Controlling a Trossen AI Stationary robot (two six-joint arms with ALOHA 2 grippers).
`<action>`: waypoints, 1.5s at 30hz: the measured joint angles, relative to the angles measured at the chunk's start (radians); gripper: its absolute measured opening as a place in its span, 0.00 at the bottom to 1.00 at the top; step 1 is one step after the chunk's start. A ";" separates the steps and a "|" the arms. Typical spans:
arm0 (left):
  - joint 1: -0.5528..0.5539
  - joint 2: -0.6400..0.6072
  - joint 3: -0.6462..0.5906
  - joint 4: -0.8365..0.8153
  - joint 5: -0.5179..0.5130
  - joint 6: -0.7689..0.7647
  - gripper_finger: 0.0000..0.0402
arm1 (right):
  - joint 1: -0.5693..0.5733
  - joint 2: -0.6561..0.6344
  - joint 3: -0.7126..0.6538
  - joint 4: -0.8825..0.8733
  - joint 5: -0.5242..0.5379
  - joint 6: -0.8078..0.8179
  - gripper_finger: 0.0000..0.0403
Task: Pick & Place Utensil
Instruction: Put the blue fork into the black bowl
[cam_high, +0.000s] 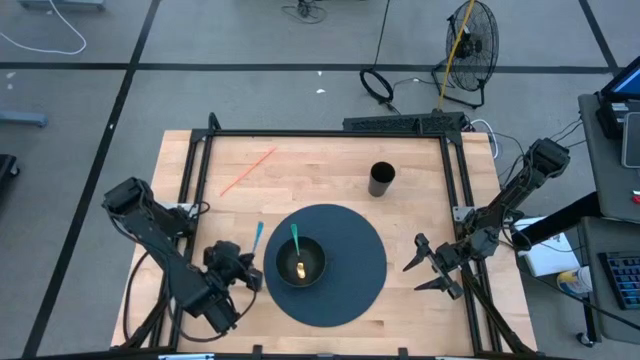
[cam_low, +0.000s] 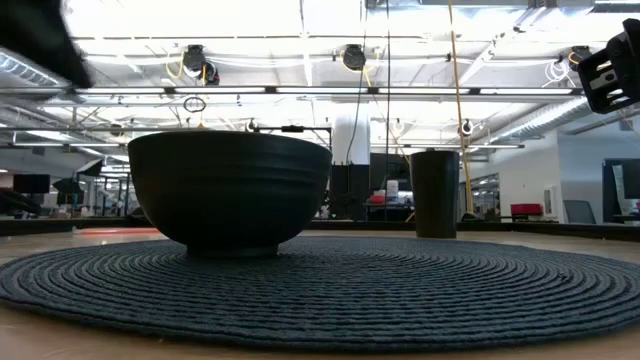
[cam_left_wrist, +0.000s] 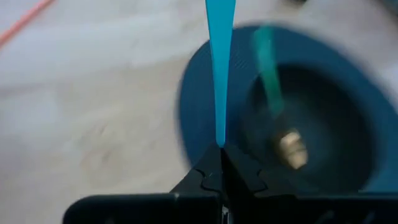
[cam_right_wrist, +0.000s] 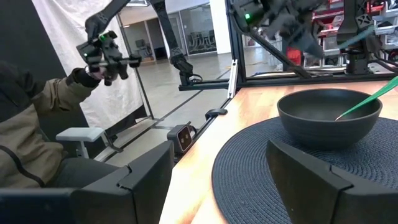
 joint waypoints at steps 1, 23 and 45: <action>0.003 0.000 0.015 -0.001 -0.043 0.017 0.00 | 0.000 0.000 0.000 0.000 0.001 0.000 0.62; 0.162 -0.001 0.043 0.440 -0.482 0.585 0.00 | -0.001 0.000 0.000 0.045 0.026 -0.008 0.62; 0.198 -0.001 0.038 0.713 -0.505 0.856 0.00 | -0.001 0.000 0.000 0.044 0.026 -0.008 0.62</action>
